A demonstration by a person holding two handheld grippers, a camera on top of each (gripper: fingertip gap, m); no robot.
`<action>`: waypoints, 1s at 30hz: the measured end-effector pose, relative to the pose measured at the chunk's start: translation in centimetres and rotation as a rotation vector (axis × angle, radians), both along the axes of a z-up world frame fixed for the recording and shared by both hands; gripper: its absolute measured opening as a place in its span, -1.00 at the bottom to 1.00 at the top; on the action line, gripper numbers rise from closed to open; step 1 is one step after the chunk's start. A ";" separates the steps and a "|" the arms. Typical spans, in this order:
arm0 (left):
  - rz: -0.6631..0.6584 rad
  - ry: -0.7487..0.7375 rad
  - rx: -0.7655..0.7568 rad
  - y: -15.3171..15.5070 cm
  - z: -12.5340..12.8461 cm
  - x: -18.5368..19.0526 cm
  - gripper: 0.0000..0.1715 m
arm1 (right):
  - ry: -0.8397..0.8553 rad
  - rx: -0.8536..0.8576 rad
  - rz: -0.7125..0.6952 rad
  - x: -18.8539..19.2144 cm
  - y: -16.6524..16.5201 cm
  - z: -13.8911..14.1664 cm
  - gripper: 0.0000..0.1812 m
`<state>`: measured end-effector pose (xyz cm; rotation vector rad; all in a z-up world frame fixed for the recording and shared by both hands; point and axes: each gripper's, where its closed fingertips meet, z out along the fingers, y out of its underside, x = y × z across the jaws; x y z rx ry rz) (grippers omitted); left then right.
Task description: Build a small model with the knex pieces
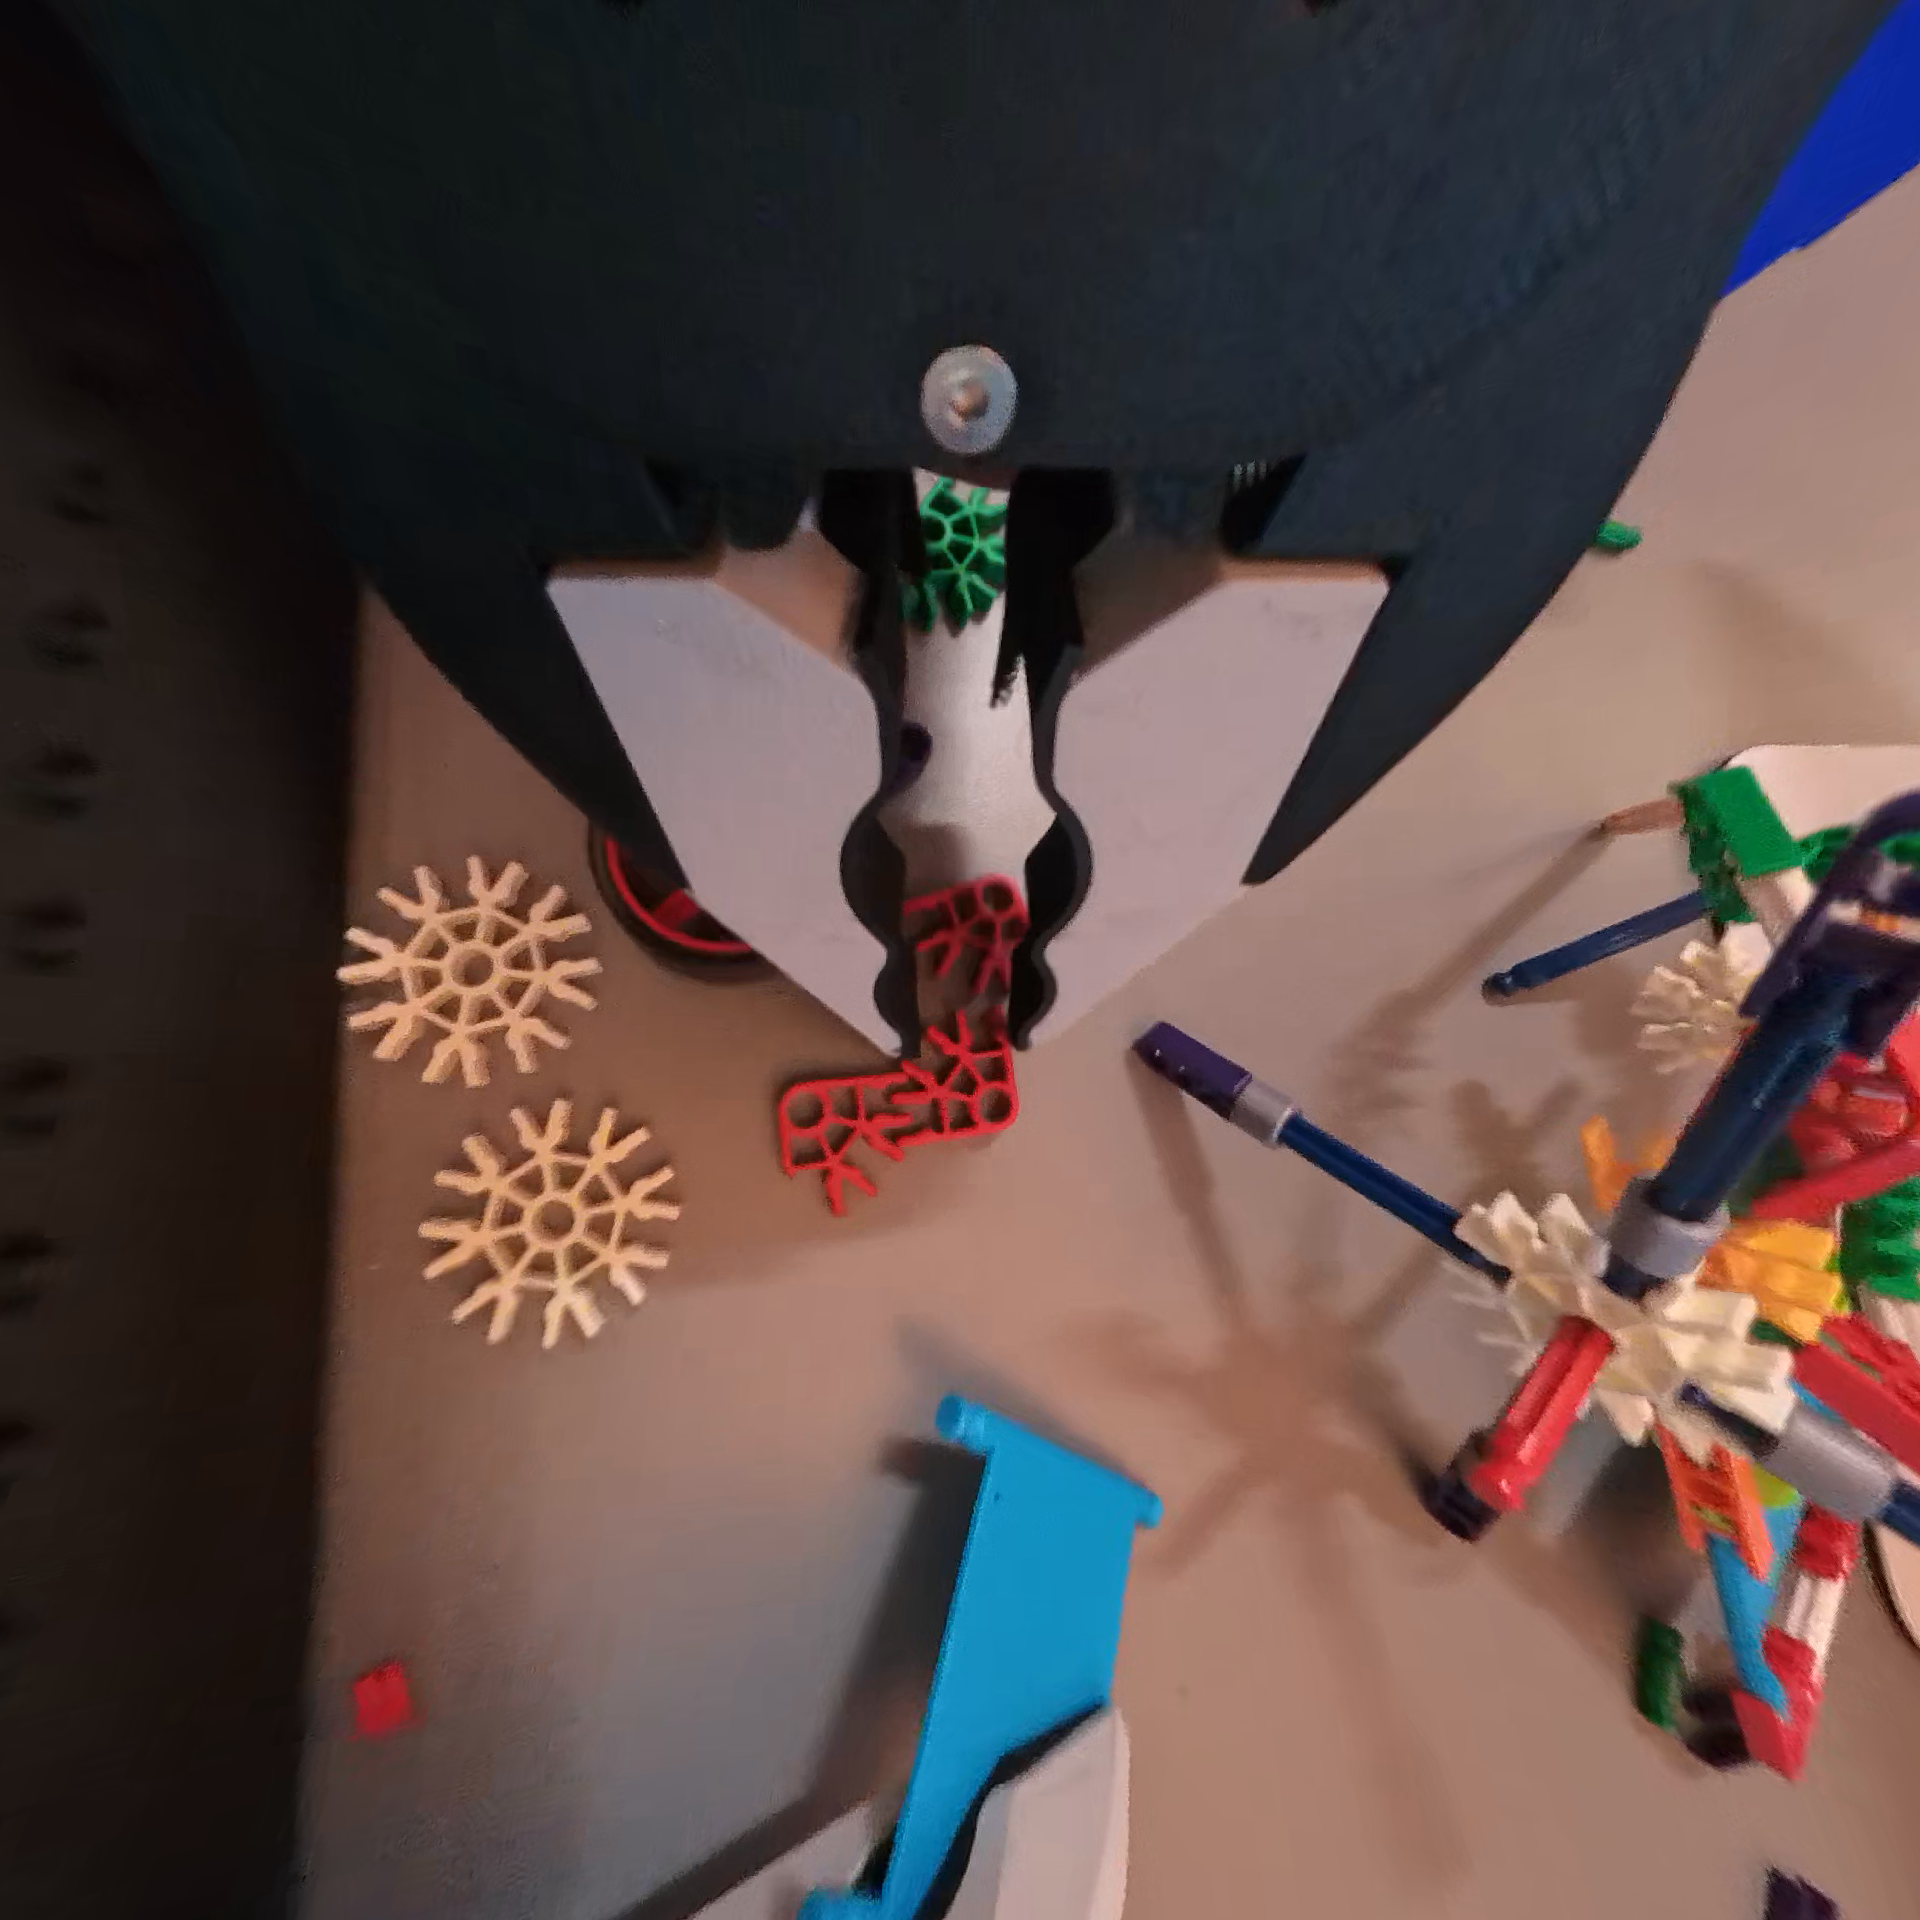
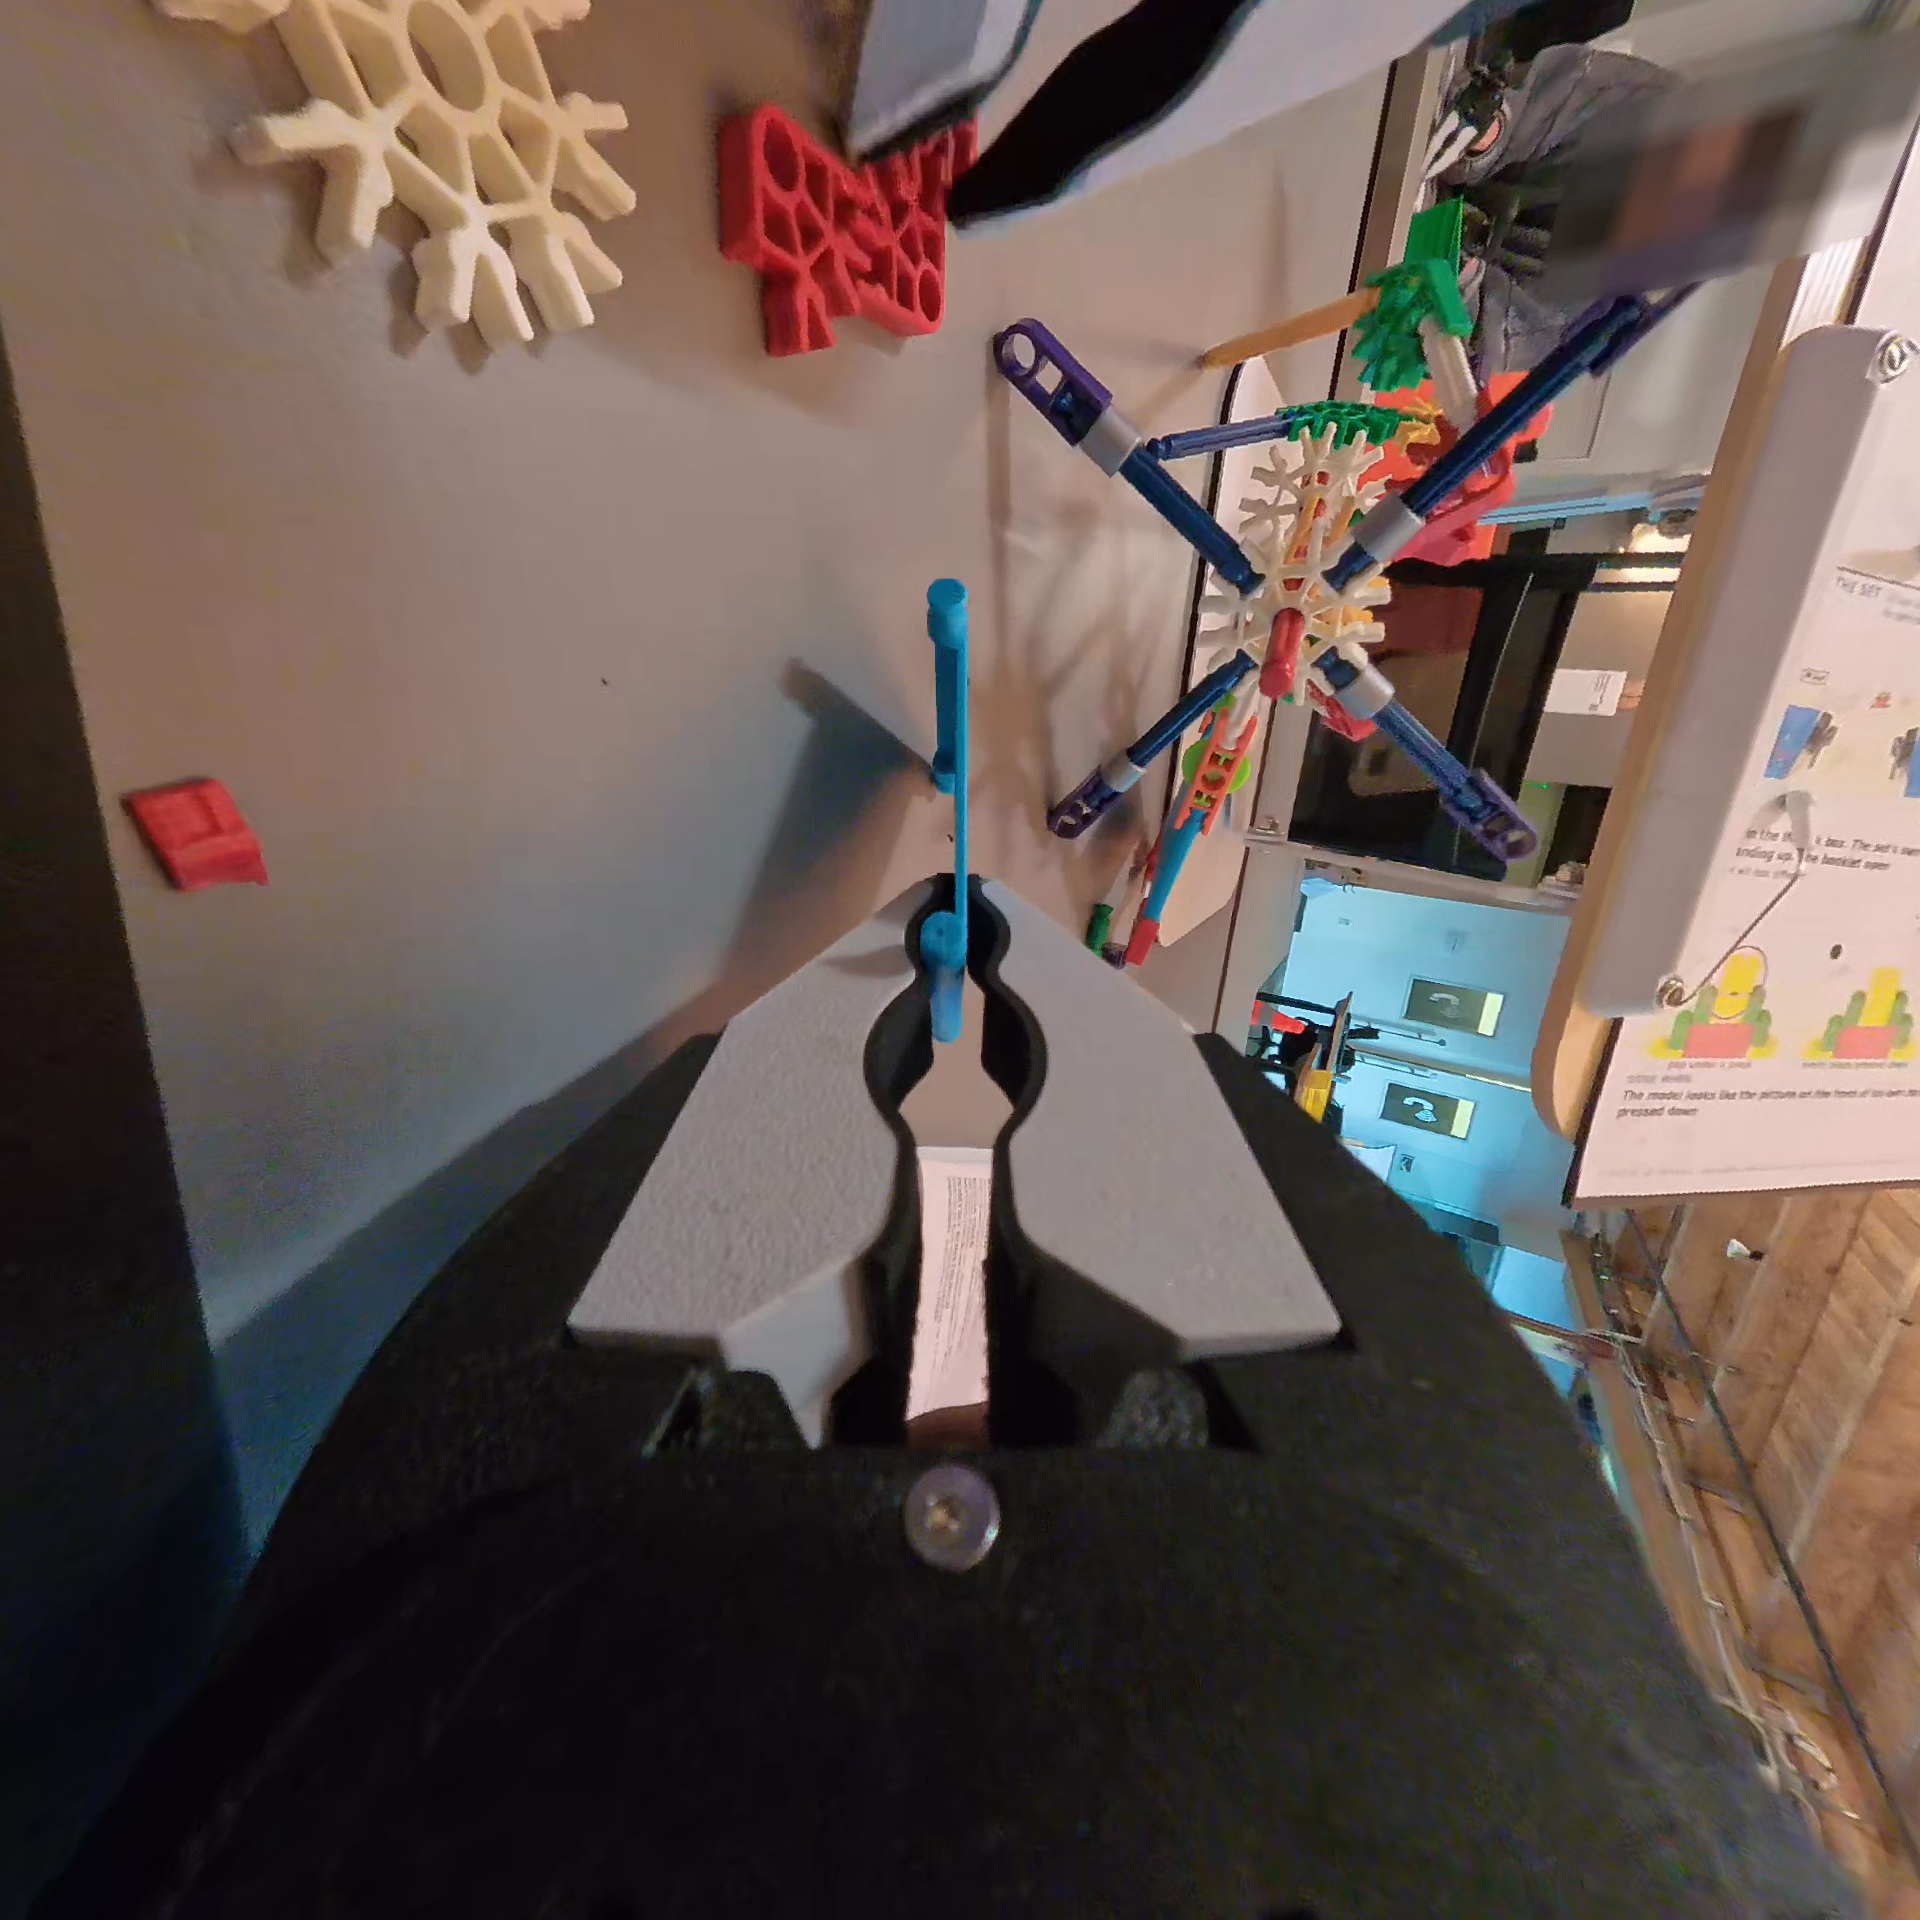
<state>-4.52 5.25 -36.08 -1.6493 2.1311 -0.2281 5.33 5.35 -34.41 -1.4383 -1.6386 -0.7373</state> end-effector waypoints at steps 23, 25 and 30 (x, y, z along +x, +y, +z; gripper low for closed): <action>0.082 -0.046 -0.003 -1.0 0.0 4.3 -0.82 | 0.012 -0.025 -0.089 2.0 0.3 0.0 -1.00; 0.059 -0.050 -0.028 -1.8 0.1 4.5 -0.79 | 0.016 -0.026 -0.091 2.1 0.3 -0.1 -1.00; -0.066 -0.097 -0.115 -4.9 0.4 5.4 -0.77 | 0.022 -0.028 -0.100 2.4 0.2 0.0 -1.00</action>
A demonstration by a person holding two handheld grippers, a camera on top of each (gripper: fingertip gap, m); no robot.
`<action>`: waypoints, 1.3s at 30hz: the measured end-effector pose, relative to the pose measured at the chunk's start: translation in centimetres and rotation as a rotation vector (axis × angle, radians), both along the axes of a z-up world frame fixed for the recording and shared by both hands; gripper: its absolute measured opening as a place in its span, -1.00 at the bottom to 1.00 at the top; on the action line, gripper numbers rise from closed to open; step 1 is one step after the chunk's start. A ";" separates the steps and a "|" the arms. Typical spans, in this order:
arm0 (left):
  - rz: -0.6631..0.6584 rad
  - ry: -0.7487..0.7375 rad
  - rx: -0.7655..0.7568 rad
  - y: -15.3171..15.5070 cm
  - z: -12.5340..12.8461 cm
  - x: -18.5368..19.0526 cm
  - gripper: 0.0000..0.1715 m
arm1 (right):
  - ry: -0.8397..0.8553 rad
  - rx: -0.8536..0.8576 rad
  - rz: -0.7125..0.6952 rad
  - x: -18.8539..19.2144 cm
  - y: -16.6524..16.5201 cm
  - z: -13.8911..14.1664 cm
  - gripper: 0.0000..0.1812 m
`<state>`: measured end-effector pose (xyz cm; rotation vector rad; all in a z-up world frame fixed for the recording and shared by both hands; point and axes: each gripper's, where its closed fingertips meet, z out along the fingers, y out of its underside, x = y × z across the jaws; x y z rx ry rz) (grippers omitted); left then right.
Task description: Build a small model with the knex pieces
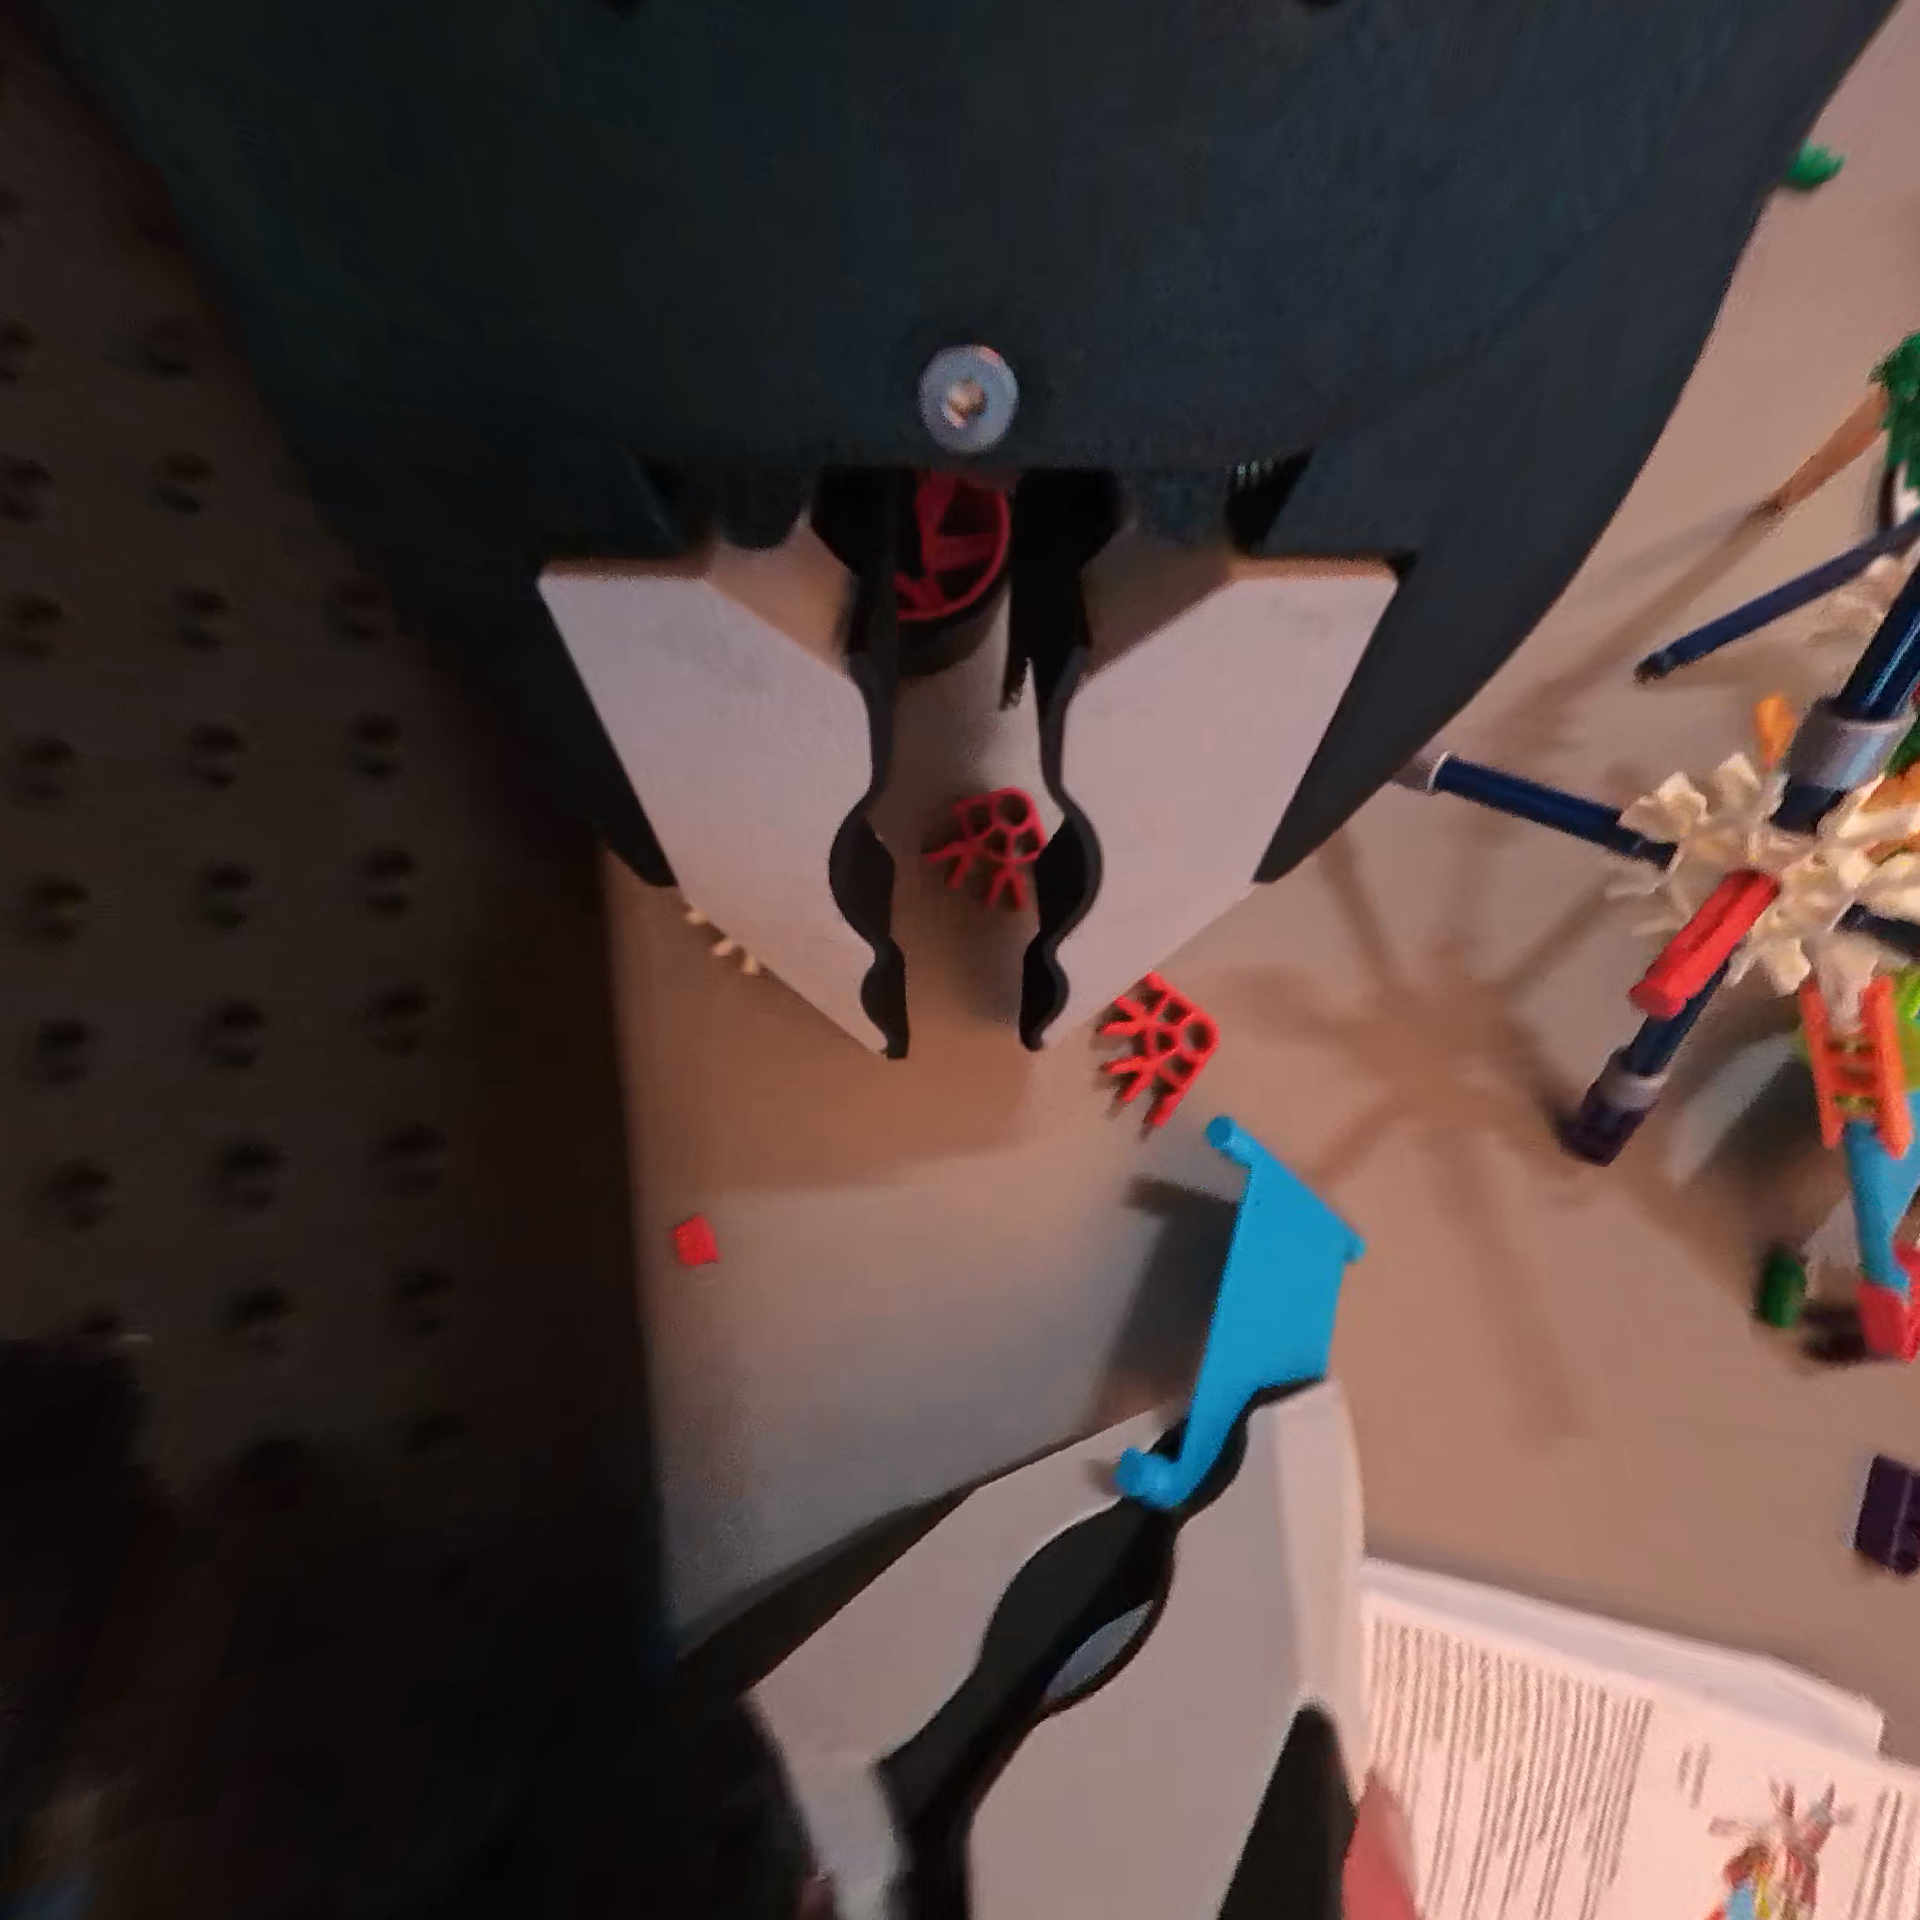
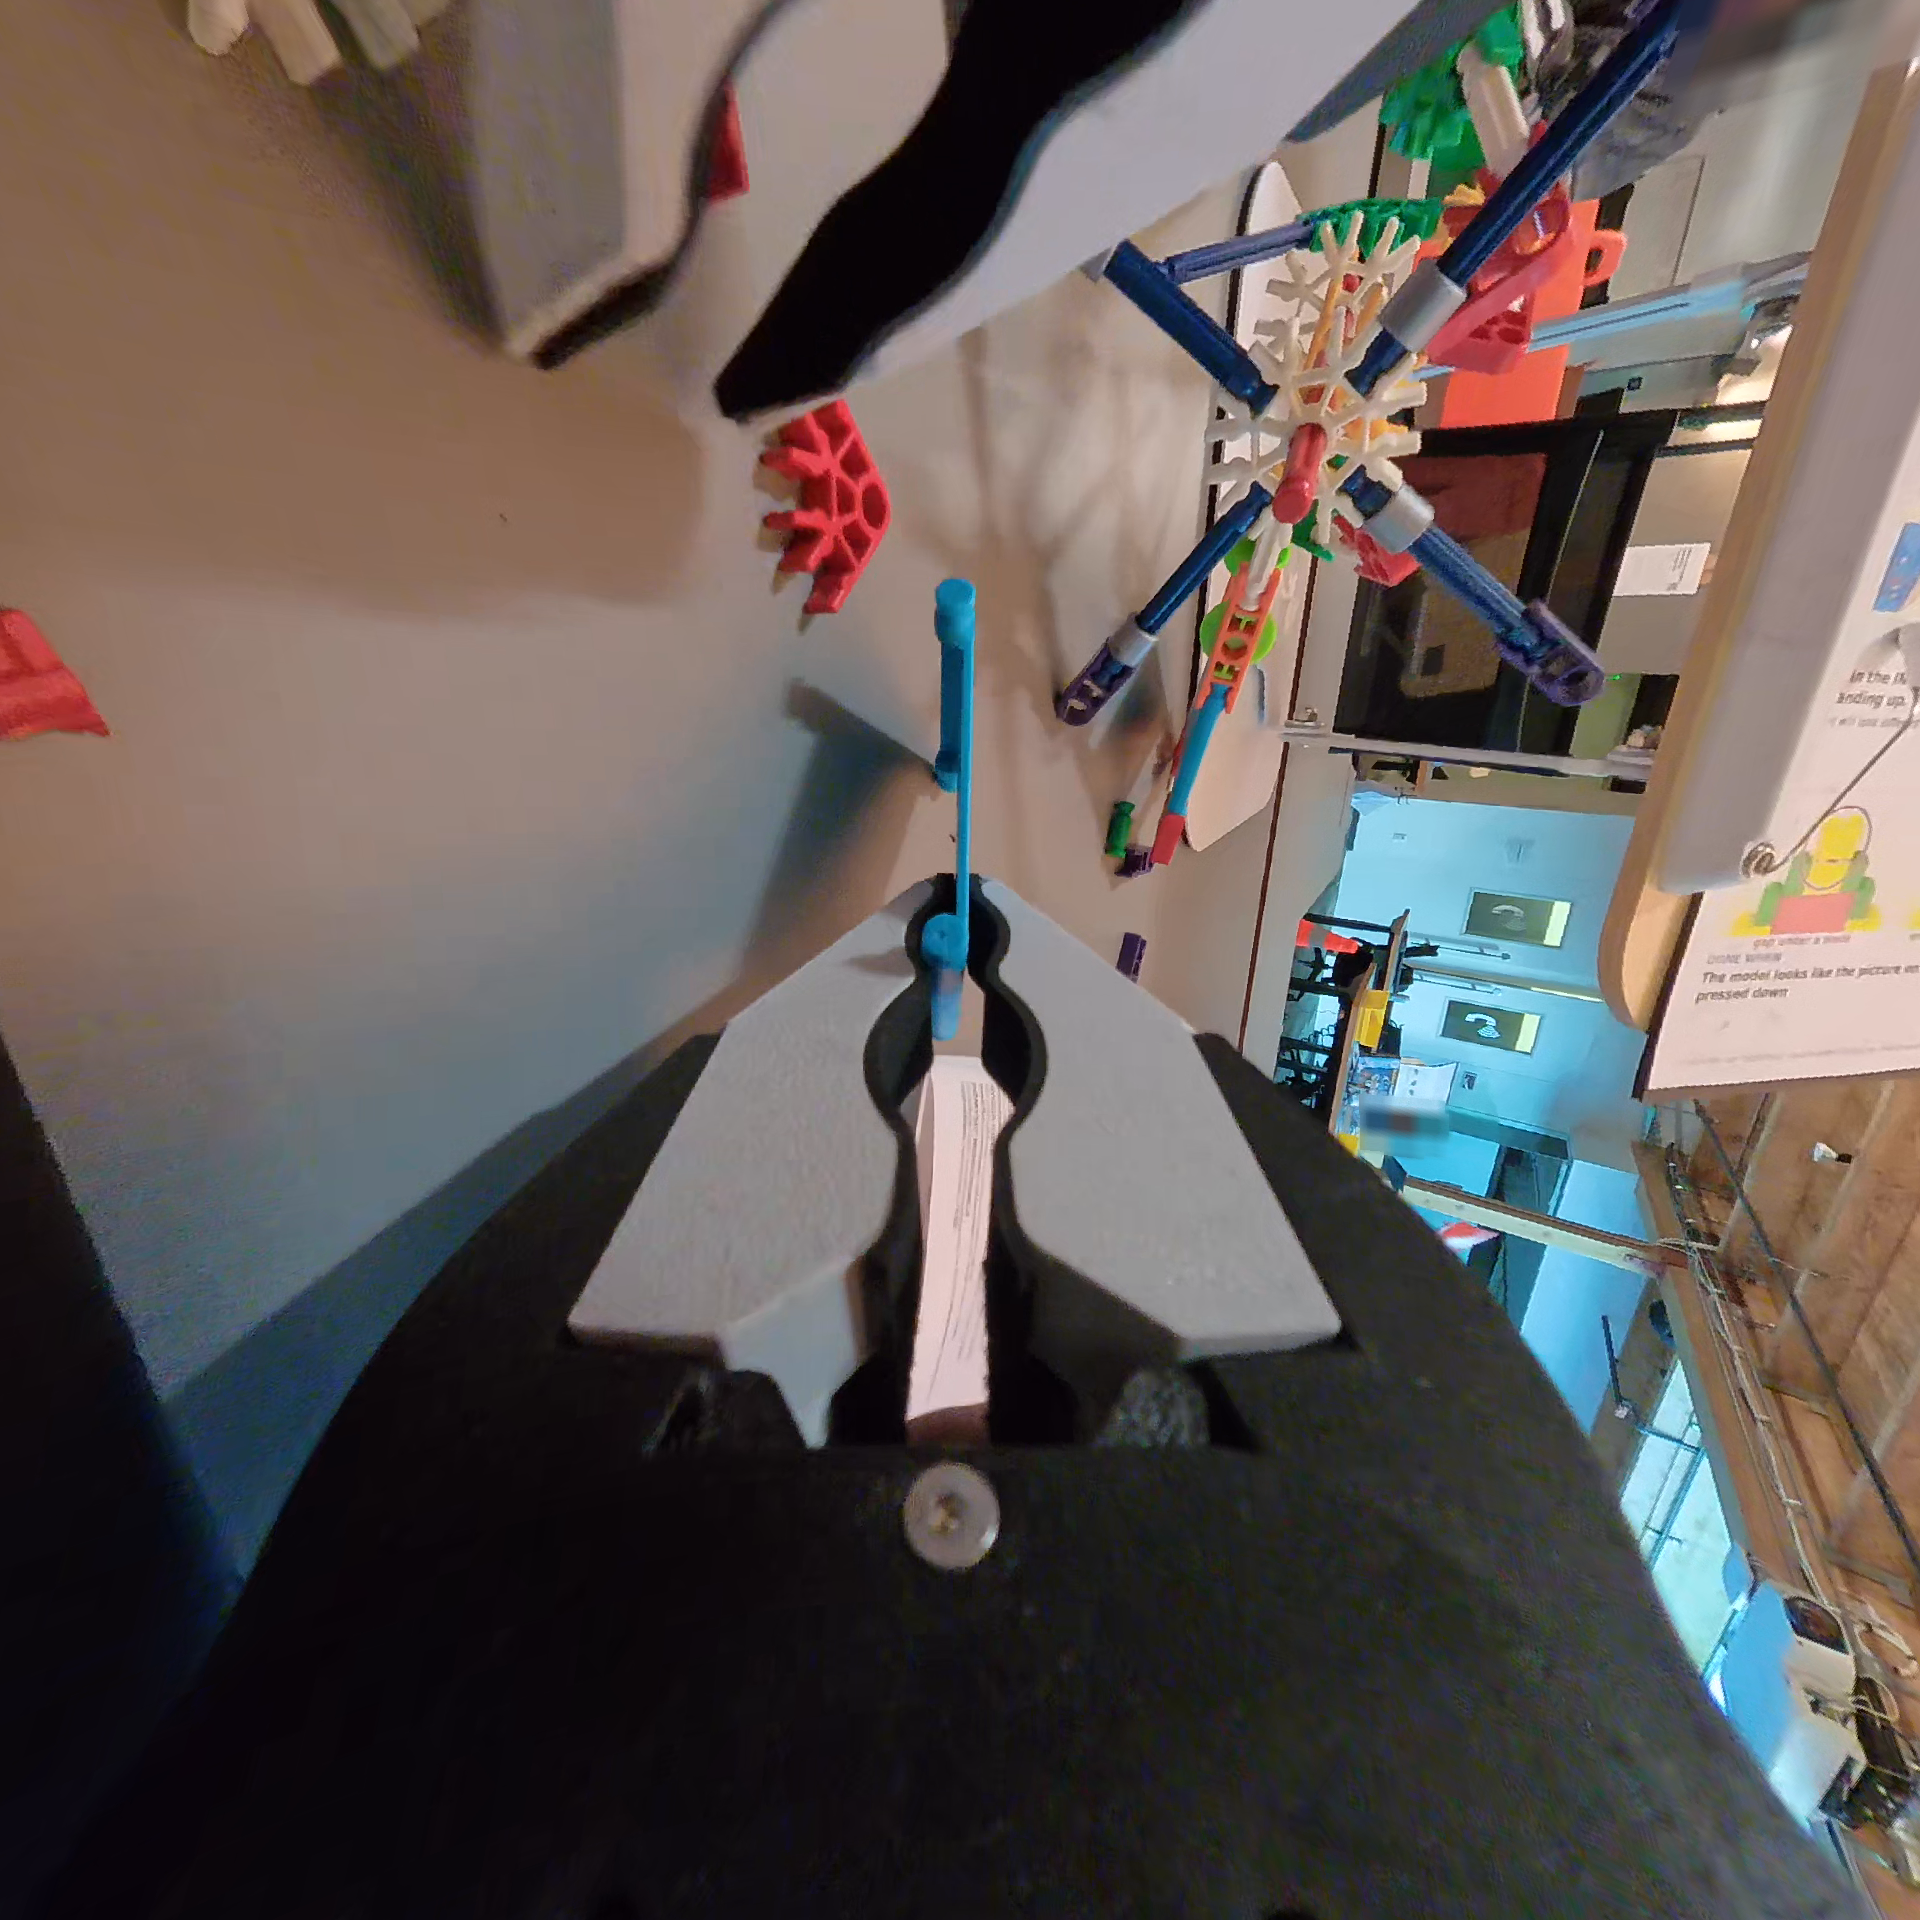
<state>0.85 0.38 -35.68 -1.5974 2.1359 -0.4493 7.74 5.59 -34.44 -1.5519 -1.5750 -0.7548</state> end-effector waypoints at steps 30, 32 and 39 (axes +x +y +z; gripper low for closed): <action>0.096 -0.074 0.127 3.3 1.1 0.8 -0.59 | 0.018 0.027 -0.017 0.5 0.0 0.5 -1.00; 0.100 -0.070 0.142 3.5 1.0 0.7 -0.59 | 0.018 0.029 -0.018 0.5 0.0 0.5 -1.00; 0.084 -0.055 0.163 3.5 0.4 0.7 -0.59 | 0.014 0.020 -0.028 0.6 0.0 0.4 -1.00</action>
